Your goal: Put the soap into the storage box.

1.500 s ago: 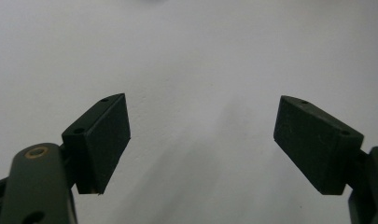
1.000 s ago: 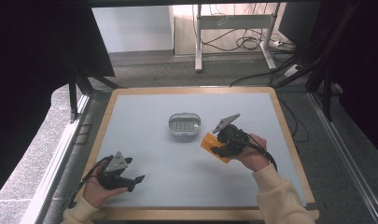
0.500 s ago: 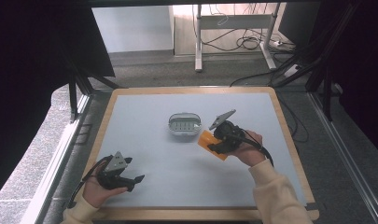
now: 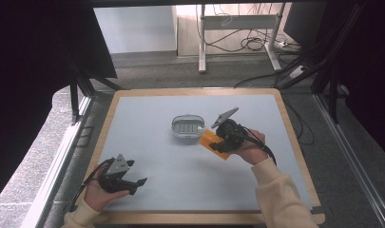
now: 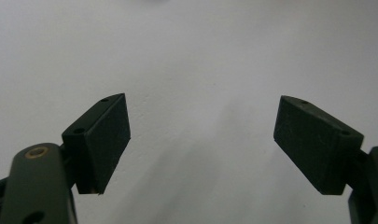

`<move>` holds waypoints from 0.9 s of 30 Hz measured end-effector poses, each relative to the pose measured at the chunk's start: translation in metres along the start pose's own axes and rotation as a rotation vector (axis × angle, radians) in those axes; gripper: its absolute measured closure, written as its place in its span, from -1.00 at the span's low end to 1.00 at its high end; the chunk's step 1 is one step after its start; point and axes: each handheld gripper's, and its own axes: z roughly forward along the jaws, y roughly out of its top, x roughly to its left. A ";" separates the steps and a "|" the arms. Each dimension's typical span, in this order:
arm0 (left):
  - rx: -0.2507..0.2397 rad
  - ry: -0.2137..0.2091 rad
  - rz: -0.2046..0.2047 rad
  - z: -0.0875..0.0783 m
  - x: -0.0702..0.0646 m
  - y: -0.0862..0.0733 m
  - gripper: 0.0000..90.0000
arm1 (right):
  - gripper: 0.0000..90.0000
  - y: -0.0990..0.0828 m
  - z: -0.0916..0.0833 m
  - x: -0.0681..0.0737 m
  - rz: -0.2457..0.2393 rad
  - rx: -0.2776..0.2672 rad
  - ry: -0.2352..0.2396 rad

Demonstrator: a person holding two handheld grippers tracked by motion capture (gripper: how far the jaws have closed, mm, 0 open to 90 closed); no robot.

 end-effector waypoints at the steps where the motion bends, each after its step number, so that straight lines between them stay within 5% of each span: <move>1: -0.002 0.000 0.000 0.000 0.000 0.000 -0.58 | 0.37 0.000 0.001 0.000 0.003 0.002 0.003; 27: 0.000 -0.004 0.004 0.000 0.000 0.000 -0.58 | 0.37 0.020 0.013 -0.010 -0.026 0.010 0.005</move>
